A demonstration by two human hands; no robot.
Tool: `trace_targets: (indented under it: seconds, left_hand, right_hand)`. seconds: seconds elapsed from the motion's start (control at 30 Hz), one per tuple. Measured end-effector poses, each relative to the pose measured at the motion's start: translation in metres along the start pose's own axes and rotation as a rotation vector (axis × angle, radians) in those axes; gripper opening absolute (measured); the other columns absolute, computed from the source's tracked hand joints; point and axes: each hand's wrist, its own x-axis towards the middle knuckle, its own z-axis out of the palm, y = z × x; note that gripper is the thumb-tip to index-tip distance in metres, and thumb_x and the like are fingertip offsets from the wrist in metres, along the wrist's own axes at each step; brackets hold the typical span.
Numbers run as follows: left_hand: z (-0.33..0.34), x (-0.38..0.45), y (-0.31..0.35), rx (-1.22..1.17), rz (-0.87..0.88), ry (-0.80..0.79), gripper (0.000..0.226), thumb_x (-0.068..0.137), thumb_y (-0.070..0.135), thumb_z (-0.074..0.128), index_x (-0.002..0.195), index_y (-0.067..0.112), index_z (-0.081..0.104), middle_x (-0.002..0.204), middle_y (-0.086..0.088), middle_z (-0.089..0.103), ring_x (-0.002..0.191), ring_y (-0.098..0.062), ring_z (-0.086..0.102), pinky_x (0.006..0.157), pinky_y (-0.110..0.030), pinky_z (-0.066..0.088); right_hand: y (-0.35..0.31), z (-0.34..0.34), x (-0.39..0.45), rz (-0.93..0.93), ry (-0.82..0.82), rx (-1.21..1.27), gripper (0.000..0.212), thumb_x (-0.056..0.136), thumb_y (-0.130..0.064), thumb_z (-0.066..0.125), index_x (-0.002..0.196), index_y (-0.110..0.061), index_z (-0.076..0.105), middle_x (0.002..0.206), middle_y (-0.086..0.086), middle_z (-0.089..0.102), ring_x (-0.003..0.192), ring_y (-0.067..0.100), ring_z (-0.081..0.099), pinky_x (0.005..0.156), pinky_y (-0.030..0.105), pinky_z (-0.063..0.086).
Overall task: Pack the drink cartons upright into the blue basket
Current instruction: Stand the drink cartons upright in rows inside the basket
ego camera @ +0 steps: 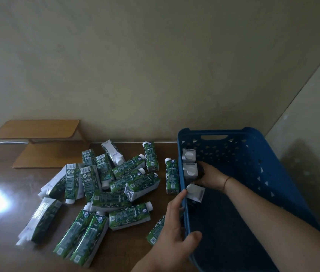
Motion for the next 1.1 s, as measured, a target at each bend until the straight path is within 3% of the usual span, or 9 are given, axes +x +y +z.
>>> trace_targets:
  seconds: [0.13,0.23,0.33,0.5,0.63,0.7,0.83,0.93,1.1]
  left_hand:
    - [0.001,0.000,0.001,0.012,0.027,0.021,0.080,0.079,0.041,0.057,0.141,0.066,0.013,0.155,0.008,0.027,0.140,-0.011,0.034,0.111,-0.050,0.040]
    - [0.002,0.001,0.003,0.025,0.046,0.029,0.080,0.079,0.039,0.056,0.140,0.066,0.012,0.155,0.007,0.029,0.140,-0.006,0.033,0.115,-0.046,0.035]
    - [0.002,0.001,0.000,0.023,0.046,0.033,0.084,0.080,0.032,0.059,0.143,0.064,0.013,0.150,-0.002,0.036,0.137,-0.018,0.041,0.113,-0.049,0.037]
    - [0.000,0.001,-0.001,0.005,-0.004,0.017,0.088,0.079,0.030,0.062,0.142,0.066,0.013,0.148,-0.002,0.036,0.131,-0.032,0.047,0.105,-0.051,0.046]
    - [0.001,0.000,0.001,-0.003,-0.002,0.020,0.086,0.079,0.032,0.060,0.141,0.067,0.013,0.149,0.000,0.035,0.137,-0.020,0.040,0.105,-0.048,0.047]
    - [0.002,0.000,0.002,-0.010,0.012,0.025,0.086,0.079,0.032,0.060,0.143,0.064,0.014,0.150,-0.001,0.036,0.138,-0.019,0.039,0.109,-0.049,0.044]
    - [0.002,-0.001,0.001,0.000,0.035,0.034,0.085,0.080,0.032,0.061,0.146,0.060,0.013,0.152,0.000,0.036,0.137,-0.020,0.041,0.110,-0.051,0.042]
    - [0.002,-0.001,0.002,0.029,0.039,0.039,0.087,0.080,0.028,0.060,0.145,0.062,0.013,0.148,-0.002,0.038,0.132,-0.027,0.045,0.112,-0.051,0.039]
    - [0.001,0.000,0.003,0.041,0.031,0.022,0.090,0.078,0.025,0.060,0.143,0.064,0.013,0.149,0.001,0.037,0.132,-0.029,0.045,0.112,-0.054,0.038]
  right_hand:
    - [-0.002,-0.017,-0.031,0.174,0.091,-0.113,0.051,0.087,-0.012,0.057,0.136,-0.017,0.047,0.125,0.010,0.058,0.100,0.025,0.062,0.073,0.031,0.054]
    - [-0.017,-0.012,-0.067,0.143,0.079,-0.121,0.031,0.093,-0.014,0.041,0.118,-0.020,0.058,0.111,0.011,0.062,0.088,0.025,0.062,0.064,0.036,0.057]
    - [-0.022,0.004,-0.093,0.007,0.036,-0.153,0.019,0.088,-0.030,0.057,0.106,-0.024,0.058,0.099,0.003,0.067,0.088,0.016,0.065,0.076,0.038,0.056]
    - [-0.016,0.010,-0.094,-0.100,0.039,-0.368,0.055,0.082,-0.041,0.069,0.131,-0.025,0.050,0.117,-0.002,0.059,0.107,0.013,0.057,0.090,0.027,0.049]
    - [-0.009,0.003,-0.086,-0.270,0.055,-0.445,0.058,0.084,0.000,0.062,0.133,-0.029,0.049,0.129,-0.002,0.055,0.118,0.015,0.055,0.097,0.025,0.047]
    - [-0.010,0.009,-0.090,-0.158,0.128,-0.255,0.071,0.078,0.007,0.062,0.136,-0.027,0.039,0.133,0.000,0.050,0.124,0.017,0.050,0.098,0.020,0.042]
    - [-0.002,0.031,-0.080,0.202,-0.007,0.015,0.113,0.062,-0.018,0.085,0.147,-0.017,0.010,0.130,-0.002,0.049,0.121,0.021,0.051,0.088,0.027,0.046]
    - [0.004,0.042,-0.066,0.158,0.113,-0.023,0.079,0.066,-0.020,0.082,0.132,-0.017,0.039,0.118,-0.001,0.060,0.114,0.022,0.058,0.084,0.027,0.048]
    - [-0.004,0.045,-0.055,0.048,0.155,-0.016,0.068,0.077,-0.015,0.075,0.134,-0.018,0.040,0.116,0.001,0.060,0.108,0.016,0.056,0.082,0.020,0.041]
